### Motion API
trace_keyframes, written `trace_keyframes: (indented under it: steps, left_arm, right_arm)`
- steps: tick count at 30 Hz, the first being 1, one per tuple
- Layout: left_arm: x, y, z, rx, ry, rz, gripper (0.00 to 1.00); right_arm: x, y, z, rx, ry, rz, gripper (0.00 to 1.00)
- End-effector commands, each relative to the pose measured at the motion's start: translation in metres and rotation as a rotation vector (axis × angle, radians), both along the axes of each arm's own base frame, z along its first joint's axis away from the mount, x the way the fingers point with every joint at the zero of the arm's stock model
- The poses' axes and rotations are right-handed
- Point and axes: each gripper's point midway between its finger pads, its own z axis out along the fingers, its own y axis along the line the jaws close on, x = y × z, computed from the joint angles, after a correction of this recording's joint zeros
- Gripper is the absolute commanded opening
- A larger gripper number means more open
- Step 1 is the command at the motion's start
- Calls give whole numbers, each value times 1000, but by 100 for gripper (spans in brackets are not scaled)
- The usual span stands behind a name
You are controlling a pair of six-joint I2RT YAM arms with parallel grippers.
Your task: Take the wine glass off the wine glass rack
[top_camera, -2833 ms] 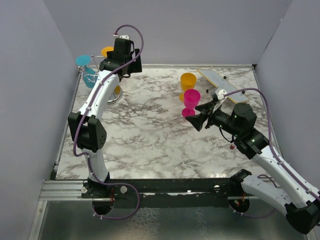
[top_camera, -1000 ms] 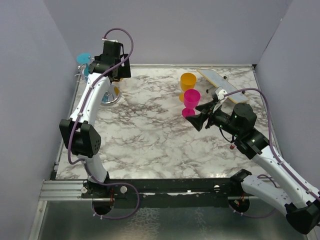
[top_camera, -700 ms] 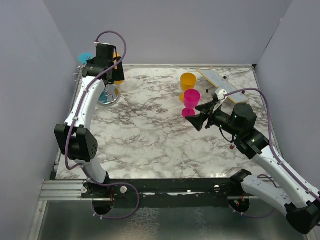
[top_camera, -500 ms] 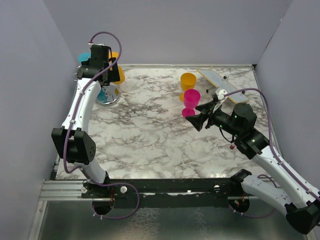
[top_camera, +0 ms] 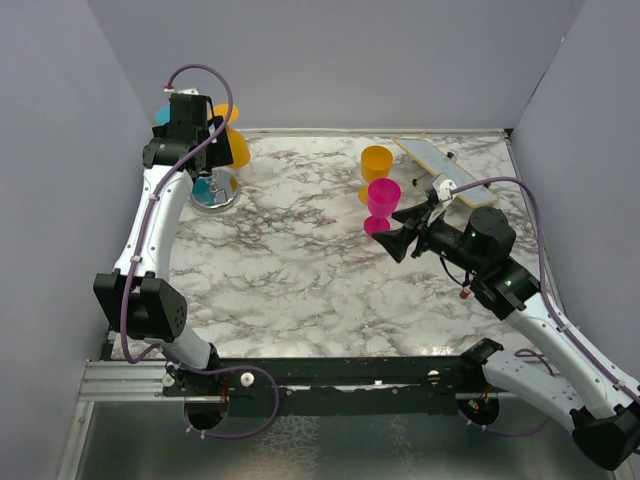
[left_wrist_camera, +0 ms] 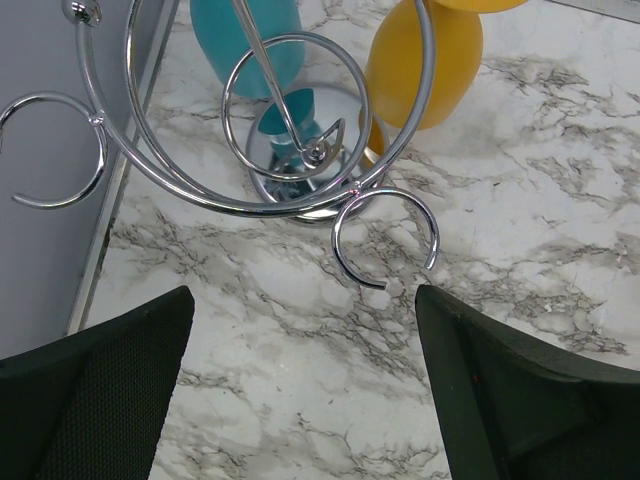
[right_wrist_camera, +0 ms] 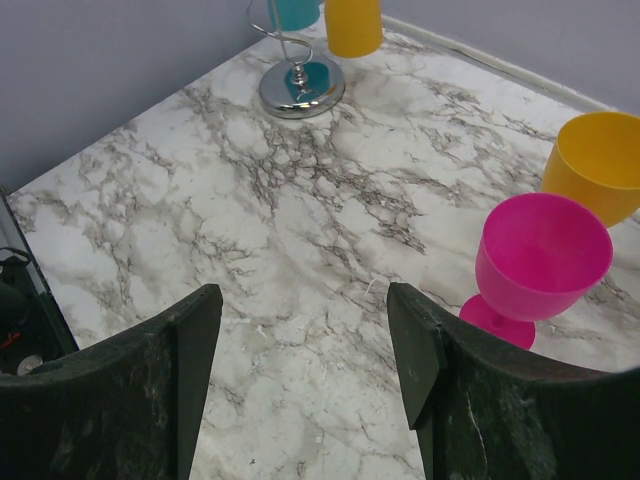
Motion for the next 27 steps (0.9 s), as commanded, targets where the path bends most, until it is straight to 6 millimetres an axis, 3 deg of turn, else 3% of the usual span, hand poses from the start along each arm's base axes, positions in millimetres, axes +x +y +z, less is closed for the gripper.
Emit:
trace_keyframes:
  steps: [1,17,27]
  left_arm:
    - [4,0,7,-10,-26,3,93]
    - [14,9,-14,30,23,47,92]
    - [-2,32,-26,32,46,109,92]
  right_arm:
    - [-3,0,13,23,-27,3,68]
    - [-3,-2,13,22,-28,-7,68]
    - [-4,-2,13,24,-27,-3,68]
